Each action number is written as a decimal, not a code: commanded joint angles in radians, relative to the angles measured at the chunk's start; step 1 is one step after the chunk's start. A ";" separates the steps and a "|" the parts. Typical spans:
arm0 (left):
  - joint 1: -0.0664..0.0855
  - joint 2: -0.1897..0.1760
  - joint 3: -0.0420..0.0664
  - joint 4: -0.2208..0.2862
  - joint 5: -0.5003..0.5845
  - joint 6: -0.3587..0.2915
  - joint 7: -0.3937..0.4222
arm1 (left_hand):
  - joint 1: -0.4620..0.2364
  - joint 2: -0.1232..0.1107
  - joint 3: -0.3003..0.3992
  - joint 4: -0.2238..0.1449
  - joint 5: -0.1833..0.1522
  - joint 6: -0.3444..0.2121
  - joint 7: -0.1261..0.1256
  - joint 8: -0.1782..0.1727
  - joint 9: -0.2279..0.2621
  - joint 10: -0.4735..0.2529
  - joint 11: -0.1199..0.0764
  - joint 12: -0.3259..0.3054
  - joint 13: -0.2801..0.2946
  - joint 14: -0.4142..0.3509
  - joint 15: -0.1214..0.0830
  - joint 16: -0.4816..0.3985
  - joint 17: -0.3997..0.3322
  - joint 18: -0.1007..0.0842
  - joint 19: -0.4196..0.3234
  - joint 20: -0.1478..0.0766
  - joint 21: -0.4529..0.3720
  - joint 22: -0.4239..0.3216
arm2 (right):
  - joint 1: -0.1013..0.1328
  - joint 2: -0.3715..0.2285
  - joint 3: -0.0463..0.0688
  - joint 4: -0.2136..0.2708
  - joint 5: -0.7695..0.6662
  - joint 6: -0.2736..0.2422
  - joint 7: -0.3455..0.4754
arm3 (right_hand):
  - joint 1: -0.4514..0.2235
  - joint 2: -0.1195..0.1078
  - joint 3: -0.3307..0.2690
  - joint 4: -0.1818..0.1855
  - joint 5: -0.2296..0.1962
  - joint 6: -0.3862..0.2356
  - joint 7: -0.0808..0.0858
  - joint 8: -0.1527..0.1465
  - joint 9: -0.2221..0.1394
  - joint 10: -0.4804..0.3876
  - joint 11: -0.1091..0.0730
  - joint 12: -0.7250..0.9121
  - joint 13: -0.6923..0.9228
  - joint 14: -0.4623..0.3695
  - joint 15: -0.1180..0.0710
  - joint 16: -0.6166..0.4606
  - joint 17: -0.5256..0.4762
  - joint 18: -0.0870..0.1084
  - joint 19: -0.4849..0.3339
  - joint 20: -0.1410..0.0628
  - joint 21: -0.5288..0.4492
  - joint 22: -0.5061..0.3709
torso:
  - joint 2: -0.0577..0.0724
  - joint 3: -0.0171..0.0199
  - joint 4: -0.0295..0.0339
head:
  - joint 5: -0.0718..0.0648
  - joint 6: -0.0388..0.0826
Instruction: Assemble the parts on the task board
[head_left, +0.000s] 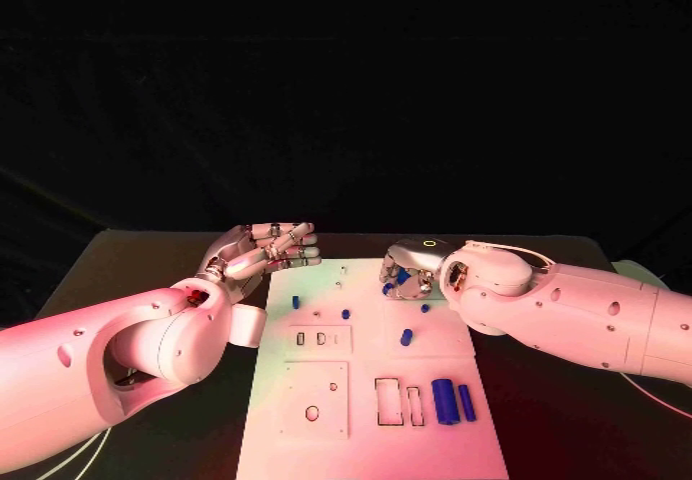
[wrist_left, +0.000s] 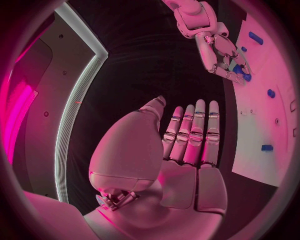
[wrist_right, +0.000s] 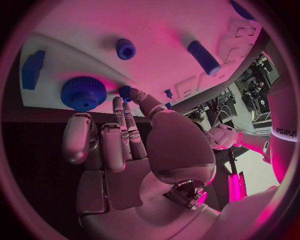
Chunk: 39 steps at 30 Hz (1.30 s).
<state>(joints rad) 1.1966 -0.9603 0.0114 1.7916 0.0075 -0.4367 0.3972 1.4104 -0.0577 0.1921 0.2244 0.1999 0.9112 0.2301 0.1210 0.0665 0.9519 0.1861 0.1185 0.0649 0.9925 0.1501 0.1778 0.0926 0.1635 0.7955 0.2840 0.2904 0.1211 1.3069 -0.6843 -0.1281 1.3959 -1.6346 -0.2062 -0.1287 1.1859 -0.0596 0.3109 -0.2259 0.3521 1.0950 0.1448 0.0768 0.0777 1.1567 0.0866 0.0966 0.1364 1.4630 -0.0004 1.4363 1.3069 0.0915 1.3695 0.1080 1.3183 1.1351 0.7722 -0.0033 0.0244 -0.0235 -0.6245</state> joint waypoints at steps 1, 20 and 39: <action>0.004 -0.001 0.001 0.002 0.004 0.017 0.001 | 0.007 0.002 0.000 -0.006 0.000 0.005 0.006 -0.005 -0.001 -0.003 0.004 -0.006 -0.001 0.007 -0.001 -0.005 -0.001 0.020 0.008 -0.001 0.005 -0.001 | -0.001 0.003 0.000 -0.003 -0.016 0.027 -0.008 | 0.007 -0.006 0.009 0.002 -0.008 0.010 -0.001 -0.001 0.002 0.000 -0.003 0.006 0.002 0.063 0.003 0.008 0.004 -0.012 0.009 -0.001 0.010 0.010 | 0.004 0.0000 0.0015 | -0.002 0.001; 0.005 -0.003 0.002 0.003 0.005 0.020 -0.003 | 0.007 0.004 0.001 -0.006 0.001 0.004 0.008 -0.009 -0.002 -0.005 0.006 -0.011 -0.001 0.007 0.000 -0.010 -0.002 0.020 0.008 -0.001 0.004 -0.003 | -0.003 0.006 0.000 -0.001 -0.029 -0.018 -0.007 | 0.063 0.039 0.077 0.012 -0.099 0.077 -0.025 0.031 0.030 0.062 -0.029 0.030 0.013 0.065 -0.017 0.029 0.031 -0.020 0.024 -0.018 0.053 0.076 | 0.012 -0.0006 0.0062 | 0.000 0.005; 0.007 -0.007 0.002 -0.015 0.020 0.028 -0.002 | 0.013 0.008 0.005 -0.010 0.001 0.004 0.007 -0.013 -0.001 -0.005 0.006 -0.015 -0.001 0.009 0.001 -0.015 -0.002 0.020 0.009 -0.001 0.003 -0.005 | 0.010 0.053 0.017 -0.020 0.009 -0.259 0.028 | 0.088 0.032 0.119 0.003 -0.085 0.075 -0.018 0.031 0.044 0.063 -0.025 0.027 0.018 0.067 -0.015 0.040 0.047 -0.023 0.027 -0.019 0.066 0.098 | 0.018 -0.0023 0.0119 | 0.003 0.030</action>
<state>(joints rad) 1.2009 -0.9682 0.0128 1.7755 0.0197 -0.4304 0.3893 1.4155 -0.0526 0.1976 0.2189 0.1996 0.9111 0.2300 0.1116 0.0666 0.9481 0.1899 0.1082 0.0650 0.9925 0.1501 0.1662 0.0916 0.1633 0.7954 0.2840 0.2904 0.1181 1.3170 -0.6392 -0.1111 1.3847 -1.6319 -0.4122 -0.1151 1.2527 -0.0387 0.4251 -0.2244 0.2636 1.1704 0.1231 0.1118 0.1210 1.2123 0.0635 0.1261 0.1432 1.4664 -0.0112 1.4703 1.3078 0.0763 1.3899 0.0873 1.3806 1.2324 0.7877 -0.0055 0.0336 -0.0193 -0.5960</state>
